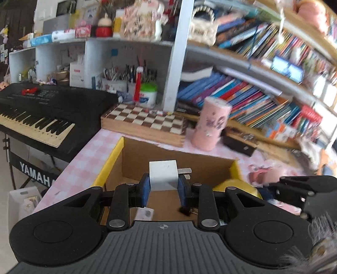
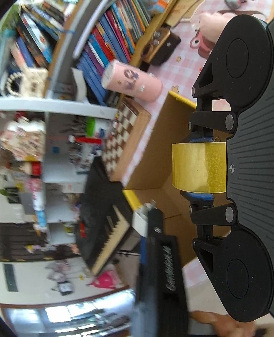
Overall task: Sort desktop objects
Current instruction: 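Lower both tools into the yellow box and open them to release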
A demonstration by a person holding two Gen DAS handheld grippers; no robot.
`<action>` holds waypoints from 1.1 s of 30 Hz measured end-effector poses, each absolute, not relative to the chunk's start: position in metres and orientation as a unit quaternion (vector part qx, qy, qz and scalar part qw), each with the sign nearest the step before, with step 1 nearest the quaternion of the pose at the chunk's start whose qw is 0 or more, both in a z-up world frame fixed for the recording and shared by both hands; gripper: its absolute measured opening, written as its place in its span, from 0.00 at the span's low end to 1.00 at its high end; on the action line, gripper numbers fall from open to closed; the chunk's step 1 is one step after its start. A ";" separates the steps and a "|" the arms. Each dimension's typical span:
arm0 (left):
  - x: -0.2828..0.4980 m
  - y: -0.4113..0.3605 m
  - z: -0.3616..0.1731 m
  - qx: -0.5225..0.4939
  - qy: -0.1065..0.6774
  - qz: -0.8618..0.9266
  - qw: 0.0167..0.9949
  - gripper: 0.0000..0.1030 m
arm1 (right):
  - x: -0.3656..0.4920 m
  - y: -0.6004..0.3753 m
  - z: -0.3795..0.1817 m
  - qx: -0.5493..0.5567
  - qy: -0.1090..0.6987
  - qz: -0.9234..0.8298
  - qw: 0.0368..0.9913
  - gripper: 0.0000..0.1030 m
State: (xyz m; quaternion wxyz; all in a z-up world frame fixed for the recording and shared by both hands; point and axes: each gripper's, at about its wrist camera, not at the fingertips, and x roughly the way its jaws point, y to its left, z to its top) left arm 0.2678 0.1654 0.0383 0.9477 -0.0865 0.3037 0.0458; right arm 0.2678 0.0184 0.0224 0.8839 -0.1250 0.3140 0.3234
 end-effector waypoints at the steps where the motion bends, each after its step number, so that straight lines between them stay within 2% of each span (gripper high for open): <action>1: 0.280 0.167 0.033 -0.083 0.316 0.044 0.944 0.25 | 0.274 0.023 0.016 -0.137 0.322 0.330 0.877 0.40; 13: 0.365 0.159 -0.022 -0.040 0.436 0.019 0.899 0.25 | 0.300 0.065 -0.048 -0.283 0.374 0.385 0.795 0.40; 19: 0.367 0.153 -0.023 -0.018 0.445 0.012 0.895 0.27 | 0.296 0.065 -0.049 -0.290 0.371 0.401 0.786 0.40; 21: 0.363 0.151 -0.018 -0.013 0.432 0.014 0.902 0.43 | 0.295 0.064 -0.048 -0.286 0.373 0.399 0.787 0.40; 24: 0.353 0.149 -0.009 -0.004 0.407 0.020 0.913 0.49 | 0.293 0.061 -0.045 -0.278 0.369 0.394 0.795 0.42; 28: 0.331 0.148 0.013 0.001 0.359 0.035 0.933 0.64 | 0.292 0.051 -0.030 -0.250 0.354 0.387 0.814 0.54; 30: 0.317 0.148 0.025 0.000 0.332 0.046 0.942 0.72 | 0.290 0.042 -0.020 -0.230 0.344 0.380 0.827 0.55; 33: 0.294 0.147 0.042 -0.007 0.296 0.063 0.953 0.77 | 0.286 0.025 -0.006 -0.201 0.329 0.366 0.847 0.56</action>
